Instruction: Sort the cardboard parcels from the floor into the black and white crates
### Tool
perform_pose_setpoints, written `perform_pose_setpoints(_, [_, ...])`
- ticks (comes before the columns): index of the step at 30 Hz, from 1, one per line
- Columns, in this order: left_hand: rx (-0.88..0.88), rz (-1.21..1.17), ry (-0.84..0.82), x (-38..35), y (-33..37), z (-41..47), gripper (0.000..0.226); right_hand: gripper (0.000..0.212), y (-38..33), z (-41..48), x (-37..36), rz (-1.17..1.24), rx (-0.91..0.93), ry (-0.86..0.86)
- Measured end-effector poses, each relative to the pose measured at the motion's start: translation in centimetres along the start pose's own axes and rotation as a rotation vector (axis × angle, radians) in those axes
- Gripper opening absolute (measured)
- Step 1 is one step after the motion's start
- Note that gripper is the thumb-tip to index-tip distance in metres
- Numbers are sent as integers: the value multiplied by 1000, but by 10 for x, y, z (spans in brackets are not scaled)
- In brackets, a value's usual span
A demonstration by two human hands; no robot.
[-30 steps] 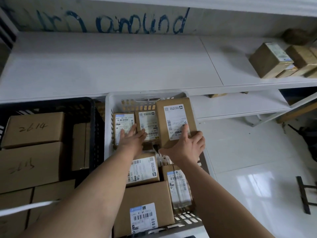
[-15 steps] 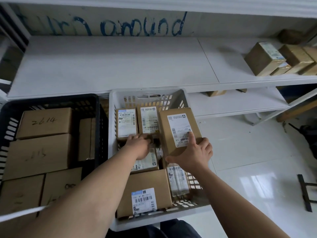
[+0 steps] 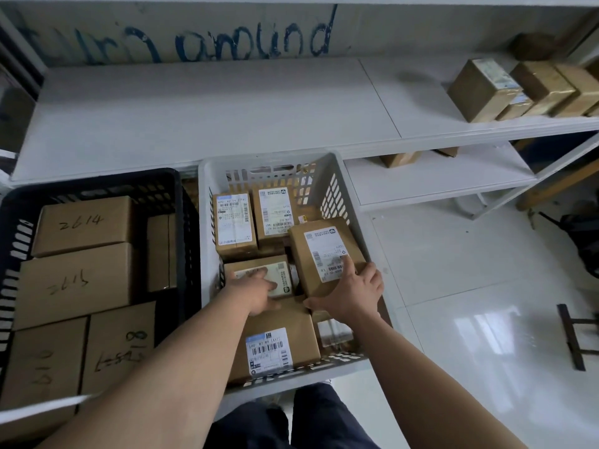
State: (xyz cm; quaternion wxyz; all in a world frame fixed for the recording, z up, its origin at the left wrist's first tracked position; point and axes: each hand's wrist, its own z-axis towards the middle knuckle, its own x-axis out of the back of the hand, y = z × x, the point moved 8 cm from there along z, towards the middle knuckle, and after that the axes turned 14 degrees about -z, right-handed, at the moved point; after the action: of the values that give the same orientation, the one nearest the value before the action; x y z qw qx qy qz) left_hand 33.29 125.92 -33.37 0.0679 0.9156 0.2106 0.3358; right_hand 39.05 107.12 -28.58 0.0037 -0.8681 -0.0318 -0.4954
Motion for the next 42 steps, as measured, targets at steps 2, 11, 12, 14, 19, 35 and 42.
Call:
perform_pose_setpoints(2, [-10,-7,-13,-1,0,2,56,125,-3,8,-2,-19,9,-7])
perform_pose_setpoints(11, [-45,-67,-11,-10,-10,10,42,116,-4,25,-5,-109,157,-77])
perform_pose_setpoints(12, [-45,-67,-16,-10,-10,9,43,106,-3,26,-3,-120,179,-62])
perform_pose_setpoints(14, [-46,-67,-19,-11,-9,7,43,90,-2,25,2,-182,207,18])
perform_pose_setpoints(19, [-46,-93,-13,-10,-8,6,44,80,-6,25,6,-305,236,102])
perform_pose_setpoints(35, [-34,5,15,-2,-5,6,52,79,-23,36,-11,-474,354,212])
perform_pose_setpoints(42, [-33,-25,25,-3,-9,9,53,80,-16,34,-15,-477,335,245])
